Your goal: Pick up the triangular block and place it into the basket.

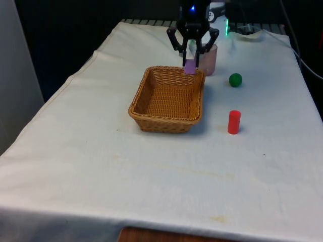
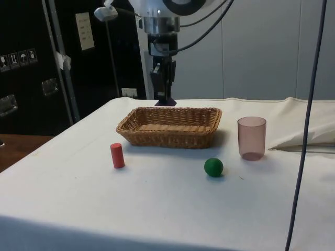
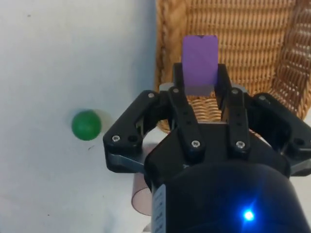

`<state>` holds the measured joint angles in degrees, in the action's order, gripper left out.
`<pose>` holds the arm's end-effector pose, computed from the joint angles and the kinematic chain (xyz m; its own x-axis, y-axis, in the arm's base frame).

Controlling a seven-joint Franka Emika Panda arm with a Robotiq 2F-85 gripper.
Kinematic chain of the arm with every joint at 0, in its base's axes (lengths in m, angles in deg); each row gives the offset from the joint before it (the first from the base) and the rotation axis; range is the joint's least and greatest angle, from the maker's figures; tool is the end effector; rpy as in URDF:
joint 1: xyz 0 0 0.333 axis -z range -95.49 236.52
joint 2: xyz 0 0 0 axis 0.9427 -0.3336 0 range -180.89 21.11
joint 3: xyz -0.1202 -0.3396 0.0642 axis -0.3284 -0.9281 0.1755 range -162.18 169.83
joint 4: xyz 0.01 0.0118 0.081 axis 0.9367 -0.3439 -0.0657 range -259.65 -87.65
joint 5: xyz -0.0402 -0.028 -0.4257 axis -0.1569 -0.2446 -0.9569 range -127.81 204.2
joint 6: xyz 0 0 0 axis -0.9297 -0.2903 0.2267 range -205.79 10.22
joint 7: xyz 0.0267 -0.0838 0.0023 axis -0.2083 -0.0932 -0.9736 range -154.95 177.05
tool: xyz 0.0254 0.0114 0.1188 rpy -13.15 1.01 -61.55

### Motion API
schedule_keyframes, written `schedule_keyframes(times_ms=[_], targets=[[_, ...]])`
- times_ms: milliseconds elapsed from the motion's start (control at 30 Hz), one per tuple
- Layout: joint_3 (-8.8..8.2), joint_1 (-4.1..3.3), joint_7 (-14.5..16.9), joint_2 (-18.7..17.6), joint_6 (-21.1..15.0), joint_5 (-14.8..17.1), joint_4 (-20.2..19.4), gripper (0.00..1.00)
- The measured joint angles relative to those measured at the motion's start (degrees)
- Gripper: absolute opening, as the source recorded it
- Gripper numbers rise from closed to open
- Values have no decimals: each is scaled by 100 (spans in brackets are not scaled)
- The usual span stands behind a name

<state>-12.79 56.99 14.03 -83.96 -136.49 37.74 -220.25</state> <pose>0.5362 -0.0290 0.3070 0.9960 0.0074 0.0891 0.0047 -0.9995 0.0299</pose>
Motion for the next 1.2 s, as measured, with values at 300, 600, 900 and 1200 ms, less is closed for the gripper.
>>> schedule_keyframes(times_ms=[300, 600, 900, 1200], targets=[[-361, 17, 281, -350, -252, 46, 0, 33], [-539, 46, 493, -791, -756, 235, 0, 33], [-527, 46, 533, -1089, -1152, 372, -6, 33], [-498, 46, 533, -1398, -1541, 453, -11, 33]])
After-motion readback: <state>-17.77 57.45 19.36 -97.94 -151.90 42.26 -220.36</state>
